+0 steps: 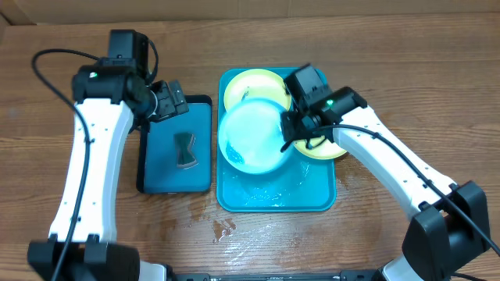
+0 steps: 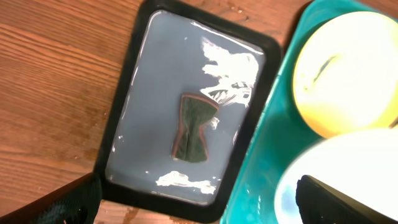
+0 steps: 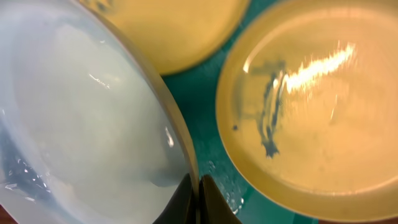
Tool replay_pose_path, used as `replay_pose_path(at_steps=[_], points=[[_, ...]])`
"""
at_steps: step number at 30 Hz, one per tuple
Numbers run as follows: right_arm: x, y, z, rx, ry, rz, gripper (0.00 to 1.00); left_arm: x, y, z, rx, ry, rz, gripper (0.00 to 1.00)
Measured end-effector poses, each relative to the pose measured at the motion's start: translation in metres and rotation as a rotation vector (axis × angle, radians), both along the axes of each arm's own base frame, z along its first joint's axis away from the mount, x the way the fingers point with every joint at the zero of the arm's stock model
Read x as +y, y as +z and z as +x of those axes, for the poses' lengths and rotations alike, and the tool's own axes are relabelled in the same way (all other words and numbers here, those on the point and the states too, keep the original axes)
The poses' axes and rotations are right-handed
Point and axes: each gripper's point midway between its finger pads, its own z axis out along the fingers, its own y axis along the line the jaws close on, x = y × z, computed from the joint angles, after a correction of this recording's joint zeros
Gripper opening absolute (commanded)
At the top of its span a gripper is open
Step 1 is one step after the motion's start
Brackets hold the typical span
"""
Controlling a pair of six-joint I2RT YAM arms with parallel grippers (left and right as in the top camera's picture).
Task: Clean dirty plates on tray and stack at the side
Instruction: 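Return the sponge to the dark tray with the left gripper, then lift the white plate with the right gripper and place it right of tray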
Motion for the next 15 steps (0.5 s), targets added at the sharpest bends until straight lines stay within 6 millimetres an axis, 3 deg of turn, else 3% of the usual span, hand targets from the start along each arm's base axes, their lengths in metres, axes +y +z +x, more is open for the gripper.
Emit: replay_pose_path(at_steps=[4,8,12,15], points=[[0.042,0.039,0.021,-0.175,0.083,0.064,0.04,0.0,0.03,-0.008,-0.067,-0.001,-0.004,1.0],[0.092,0.061,0.02,-0.316,0.172,0.112,0.04,0.0,0.055,-0.015,-0.131,-0.001,-0.007,1.0],[0.136,0.073,0.02,-0.45,0.22,0.134,0.04,0.0,0.08,-0.027,-0.202,-0.001,-0.009,1.0],[0.163,0.066,0.025,-0.533,0.236,0.118,0.04,0.001,0.099,-0.038,-0.261,-0.001,-0.011,1.0]])
